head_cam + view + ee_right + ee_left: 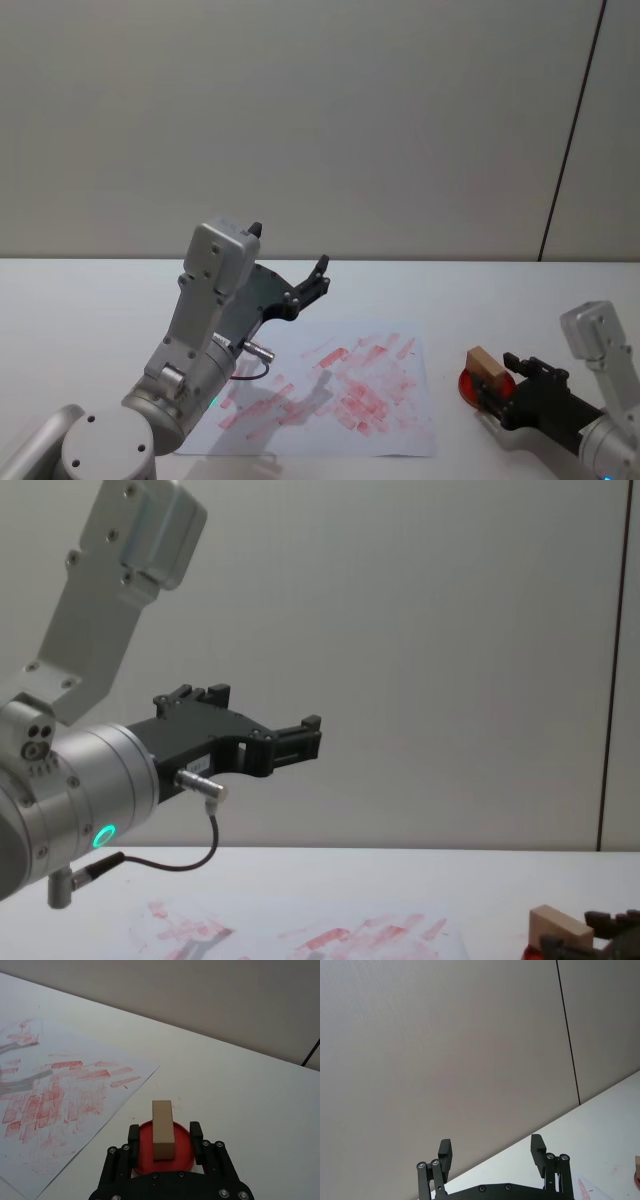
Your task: Use the one hand to pick up the stamp and affix it onto the A4 paper.
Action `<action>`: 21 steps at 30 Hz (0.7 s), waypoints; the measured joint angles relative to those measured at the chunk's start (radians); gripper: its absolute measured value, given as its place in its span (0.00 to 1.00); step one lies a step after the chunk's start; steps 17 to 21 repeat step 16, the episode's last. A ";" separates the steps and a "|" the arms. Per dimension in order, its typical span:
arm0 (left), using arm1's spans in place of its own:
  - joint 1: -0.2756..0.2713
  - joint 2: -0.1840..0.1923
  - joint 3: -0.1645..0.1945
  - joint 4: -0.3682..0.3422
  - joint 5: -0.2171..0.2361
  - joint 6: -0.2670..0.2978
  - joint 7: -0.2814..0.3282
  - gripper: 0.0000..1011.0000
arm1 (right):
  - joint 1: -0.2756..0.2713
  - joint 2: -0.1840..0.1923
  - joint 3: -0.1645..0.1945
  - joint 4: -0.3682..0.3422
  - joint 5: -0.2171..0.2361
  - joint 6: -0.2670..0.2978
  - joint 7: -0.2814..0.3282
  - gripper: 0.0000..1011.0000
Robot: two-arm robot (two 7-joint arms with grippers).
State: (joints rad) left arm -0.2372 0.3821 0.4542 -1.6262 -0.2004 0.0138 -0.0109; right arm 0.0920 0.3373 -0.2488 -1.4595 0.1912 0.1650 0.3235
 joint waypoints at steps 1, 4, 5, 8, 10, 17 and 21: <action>0.000 0.000 0.000 0.000 0.000 0.000 0.000 0.99 | 0.000 0.000 0.000 0.000 0.000 0.000 0.000 0.55; 0.000 0.000 0.000 0.000 0.000 0.000 0.000 0.99 | -0.002 0.000 0.002 -0.011 0.014 -0.002 -0.005 0.68; 0.000 0.000 0.000 0.000 0.000 0.000 0.000 0.99 | -0.002 0.000 0.003 -0.014 0.017 -0.004 -0.006 0.68; 0.000 0.000 0.000 0.000 0.000 0.000 0.000 0.99 | -0.004 0.000 0.005 -0.028 0.034 -0.012 -0.012 0.81; 0.000 0.000 0.000 0.000 0.000 0.000 0.000 0.99 | -0.005 -0.001 0.006 -0.036 0.042 -0.017 -0.016 0.84; 0.000 0.000 0.000 0.000 0.000 0.000 0.000 0.99 | -0.008 -0.005 0.010 -0.076 0.075 -0.035 -0.033 0.99; 0.000 0.000 0.000 0.000 0.000 0.000 0.000 0.99 | -0.008 -0.005 0.010 -0.076 0.075 -0.035 -0.033 0.99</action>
